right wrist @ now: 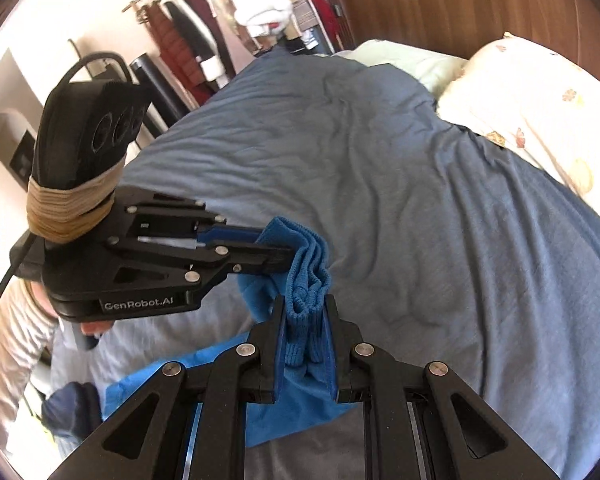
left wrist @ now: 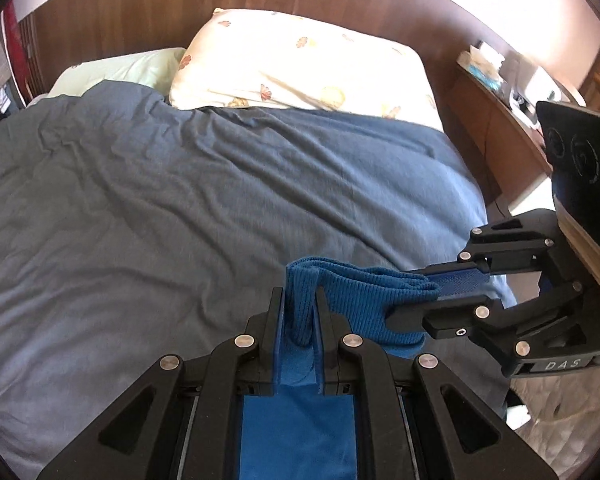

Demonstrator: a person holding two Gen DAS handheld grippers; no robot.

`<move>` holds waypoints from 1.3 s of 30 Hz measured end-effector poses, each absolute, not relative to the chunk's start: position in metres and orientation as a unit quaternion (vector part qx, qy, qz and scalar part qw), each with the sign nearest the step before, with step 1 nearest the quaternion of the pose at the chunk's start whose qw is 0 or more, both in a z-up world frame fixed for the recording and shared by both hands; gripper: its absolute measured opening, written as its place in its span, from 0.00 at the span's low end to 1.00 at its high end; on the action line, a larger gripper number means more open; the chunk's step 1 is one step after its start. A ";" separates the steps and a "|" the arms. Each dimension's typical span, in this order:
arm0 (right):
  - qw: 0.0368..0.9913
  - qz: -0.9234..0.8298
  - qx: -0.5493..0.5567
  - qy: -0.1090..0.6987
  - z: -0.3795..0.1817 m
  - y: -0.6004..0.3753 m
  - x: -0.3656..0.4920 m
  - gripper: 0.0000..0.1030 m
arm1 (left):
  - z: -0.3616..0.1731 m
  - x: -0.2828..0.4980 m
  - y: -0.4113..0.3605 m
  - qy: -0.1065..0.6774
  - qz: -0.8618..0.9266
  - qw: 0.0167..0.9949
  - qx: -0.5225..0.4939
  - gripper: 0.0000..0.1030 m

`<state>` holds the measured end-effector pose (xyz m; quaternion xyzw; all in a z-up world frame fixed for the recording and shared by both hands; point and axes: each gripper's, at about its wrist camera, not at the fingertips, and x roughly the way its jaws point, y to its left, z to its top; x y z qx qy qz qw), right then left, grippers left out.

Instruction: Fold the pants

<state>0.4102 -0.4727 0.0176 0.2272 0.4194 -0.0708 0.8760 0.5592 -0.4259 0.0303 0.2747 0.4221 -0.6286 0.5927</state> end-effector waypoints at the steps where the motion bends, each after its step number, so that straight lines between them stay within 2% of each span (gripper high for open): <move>1: 0.875 -0.070 0.228 0.421 0.017 -0.464 0.409 0.17 | 0.027 0.558 -0.415 0.424 -0.627 0.591 0.278 0.13; 6: 0.872 -0.065 0.212 0.436 0.002 -0.418 0.406 0.17 | 0.002 0.554 -0.379 0.438 -0.619 0.589 0.278 0.13; 8: 0.873 -0.069 0.198 0.441 -0.009 -0.403 0.405 0.17 | -0.011 0.555 -0.364 0.445 -0.611 0.595 0.273 0.19; 10: 0.869 -0.071 0.208 0.444 -0.019 -0.396 0.405 0.17 | -0.016 0.559 -0.350 0.446 -0.598 0.613 0.260 0.36; 11: 0.868 -0.076 0.215 0.442 -0.020 -0.395 0.402 0.17 | -0.015 0.563 -0.337 0.443 -0.588 0.630 0.248 0.38; 17: 0.878 -0.142 0.207 0.408 -0.002 -0.410 0.388 0.17 | -0.028 0.567 -0.293 0.447 -0.545 0.672 0.226 0.35; 19: 0.886 -0.154 0.183 0.397 0.010 -0.412 0.387 0.17 | -0.048 0.553 -0.303 0.467 -0.557 0.646 0.233 0.15; 22: 0.896 -0.159 0.159 0.384 0.025 -0.412 0.384 0.17 | -0.069 0.546 -0.324 0.478 -0.573 0.632 0.210 0.08; 27: 0.903 -0.190 0.109 0.369 0.041 -0.418 0.371 0.16 | -0.081 0.550 -0.364 0.479 -0.614 0.606 0.160 0.07; 39: 0.866 -0.240 0.181 0.399 -0.013 -0.505 0.381 0.16 | -0.142 0.595 -0.450 0.524 -0.568 0.612 0.168 0.07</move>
